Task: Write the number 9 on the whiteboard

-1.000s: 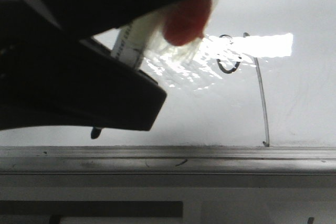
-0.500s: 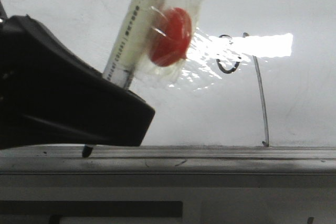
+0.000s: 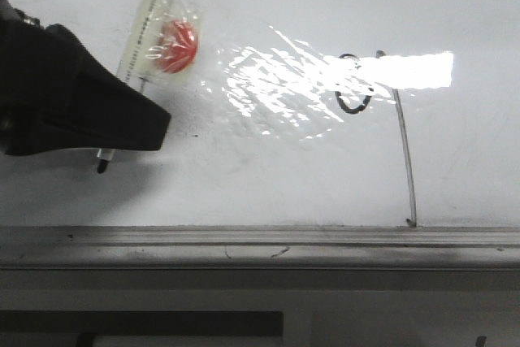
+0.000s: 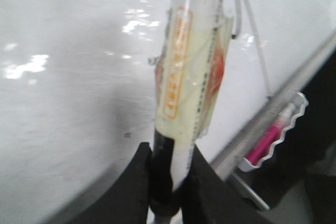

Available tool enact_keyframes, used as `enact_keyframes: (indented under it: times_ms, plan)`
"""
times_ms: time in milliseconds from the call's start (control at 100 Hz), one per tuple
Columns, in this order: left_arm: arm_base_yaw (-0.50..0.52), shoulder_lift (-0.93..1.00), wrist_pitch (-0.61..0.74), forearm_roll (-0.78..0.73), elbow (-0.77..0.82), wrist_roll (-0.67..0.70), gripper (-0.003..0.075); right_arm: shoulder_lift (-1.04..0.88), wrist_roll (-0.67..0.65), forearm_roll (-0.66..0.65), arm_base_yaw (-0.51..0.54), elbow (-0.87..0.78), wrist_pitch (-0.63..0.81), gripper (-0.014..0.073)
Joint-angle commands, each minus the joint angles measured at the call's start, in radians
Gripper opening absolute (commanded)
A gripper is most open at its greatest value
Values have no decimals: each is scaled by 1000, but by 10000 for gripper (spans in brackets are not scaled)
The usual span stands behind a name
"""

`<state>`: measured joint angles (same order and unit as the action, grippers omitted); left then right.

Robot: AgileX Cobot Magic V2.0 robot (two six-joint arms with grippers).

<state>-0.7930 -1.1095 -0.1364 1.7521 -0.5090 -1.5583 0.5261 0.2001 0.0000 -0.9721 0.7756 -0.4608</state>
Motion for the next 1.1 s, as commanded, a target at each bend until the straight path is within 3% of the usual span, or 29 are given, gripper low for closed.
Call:
enact_keyframes:
  times_ms: [0,100,220,760,1090]
  plan:
    - [-35,13,106,54,-32,11,-21,3,8,-18,7,35,68,-61]
    - [-103,13,285,56,-57,11,-21,3,8,-18,7,35,68,-61]
    - [-162,8,391,52,-99,11,-21,3,8,-18,7,35,68,-61]
    - [-164,-95,416,97,-134,12,-20,5,8,-18,7,35,68,-61]
    - [-164,-95,462,97,-134,84,-20,5,6,-18,7,35,68,-61]
